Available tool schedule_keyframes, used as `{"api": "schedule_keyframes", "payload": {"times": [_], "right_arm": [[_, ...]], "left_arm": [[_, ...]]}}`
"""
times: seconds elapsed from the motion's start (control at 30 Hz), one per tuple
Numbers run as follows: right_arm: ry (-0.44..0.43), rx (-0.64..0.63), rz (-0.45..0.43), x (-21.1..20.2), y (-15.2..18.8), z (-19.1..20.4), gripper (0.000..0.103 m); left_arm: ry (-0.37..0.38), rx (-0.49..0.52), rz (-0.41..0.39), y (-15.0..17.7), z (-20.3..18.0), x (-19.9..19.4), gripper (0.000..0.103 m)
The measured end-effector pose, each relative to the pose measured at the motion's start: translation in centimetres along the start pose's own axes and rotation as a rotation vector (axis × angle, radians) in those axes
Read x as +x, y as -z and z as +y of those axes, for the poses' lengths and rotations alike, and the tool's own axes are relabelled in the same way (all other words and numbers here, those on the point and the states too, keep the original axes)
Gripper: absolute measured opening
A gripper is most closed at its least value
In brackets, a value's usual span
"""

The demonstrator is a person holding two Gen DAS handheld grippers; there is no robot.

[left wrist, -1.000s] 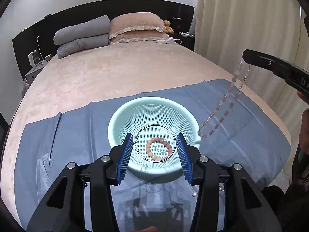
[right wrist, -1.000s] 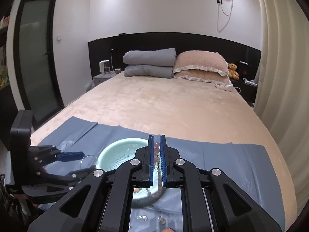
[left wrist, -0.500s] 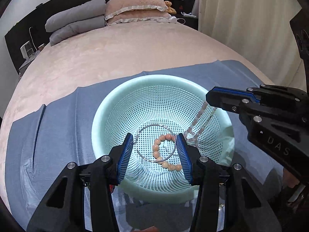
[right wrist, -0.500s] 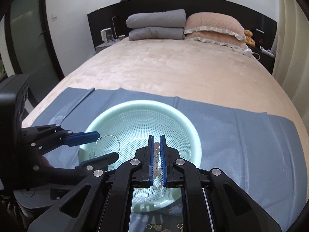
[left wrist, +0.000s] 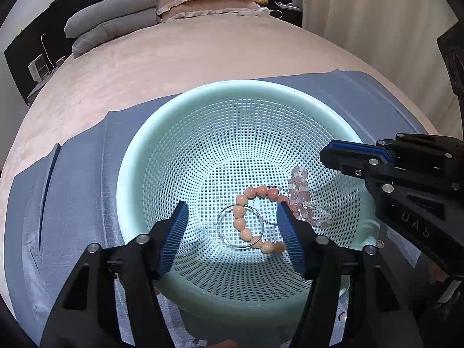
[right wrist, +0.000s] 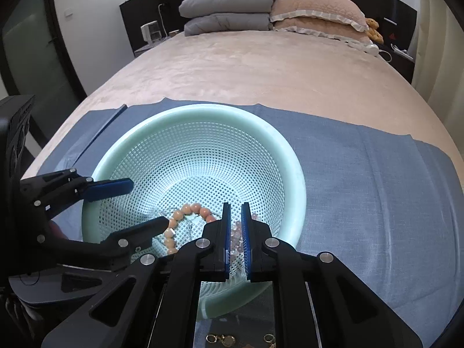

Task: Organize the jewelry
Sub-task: 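Carry hoop into basket and open left tool while right tool drops pink beads in, then move left tool to pearl earring while right tool moves to silver charm earring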

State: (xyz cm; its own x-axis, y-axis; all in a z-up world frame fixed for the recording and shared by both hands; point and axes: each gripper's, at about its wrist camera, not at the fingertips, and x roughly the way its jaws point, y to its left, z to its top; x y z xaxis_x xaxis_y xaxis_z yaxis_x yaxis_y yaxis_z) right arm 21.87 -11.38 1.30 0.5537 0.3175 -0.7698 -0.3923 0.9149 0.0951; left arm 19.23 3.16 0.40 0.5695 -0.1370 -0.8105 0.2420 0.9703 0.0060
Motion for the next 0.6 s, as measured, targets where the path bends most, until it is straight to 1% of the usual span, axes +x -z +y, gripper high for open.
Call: {"api": "schedule_keyframes", "payload": {"times": [0.07,0.17,0.2,0.23,0.3,0.37,0.43,0.47,0.5,0.6], "right_arm": [[0.001,0.006,-0.005,-0.7,-0.1,-0.3,0.008],[0.018,0.007,-0.018,-2.0,0.1,-0.8,0.009],[0.018,0.011,-0.021,-2.5,0.2,-0.9,0.014],[0.017,0.014,-0.023,-2.9,0.3,-1.1,0.023],[0.019,0.017,-0.033,-3.8,0.7,-1.3,0.034],[0.024,0.022,-0.037,-4.7,1.2,-1.6,0.037],[0.026,0.031,-0.038,-5.4,1.8,-1.8,0.046],[0.025,0.035,-0.038,-5.7,2.1,-1.9,0.048],[0.026,0.038,-0.037,-6.1,2.4,-1.9,0.052],[0.033,0.052,-0.032,-6.9,3.6,-2.3,0.057]], "left_arm": [[0.004,-0.005,-0.007,0.0,0.0,-0.6,0.075],[-0.002,-0.002,-0.019,0.2,-0.1,-1.8,0.077],[-0.013,0.006,-0.025,0.4,-0.3,-2.3,0.077],[-0.020,0.011,-0.030,0.5,-0.4,-2.7,0.077],[-0.022,0.017,-0.035,0.8,-0.7,-3.5,0.078],[-0.028,0.028,-0.042,1.2,-1.2,-4.4,0.078],[-0.041,0.044,-0.048,1.7,-1.7,-5.2,0.078],[-0.043,0.048,-0.051,2.0,-2.0,-5.6,0.081],[-0.038,0.052,-0.054,2.3,-2.3,-5.9,0.081],[-0.029,0.058,-0.049,3.4,-3.0,-6.6,0.081]]}}
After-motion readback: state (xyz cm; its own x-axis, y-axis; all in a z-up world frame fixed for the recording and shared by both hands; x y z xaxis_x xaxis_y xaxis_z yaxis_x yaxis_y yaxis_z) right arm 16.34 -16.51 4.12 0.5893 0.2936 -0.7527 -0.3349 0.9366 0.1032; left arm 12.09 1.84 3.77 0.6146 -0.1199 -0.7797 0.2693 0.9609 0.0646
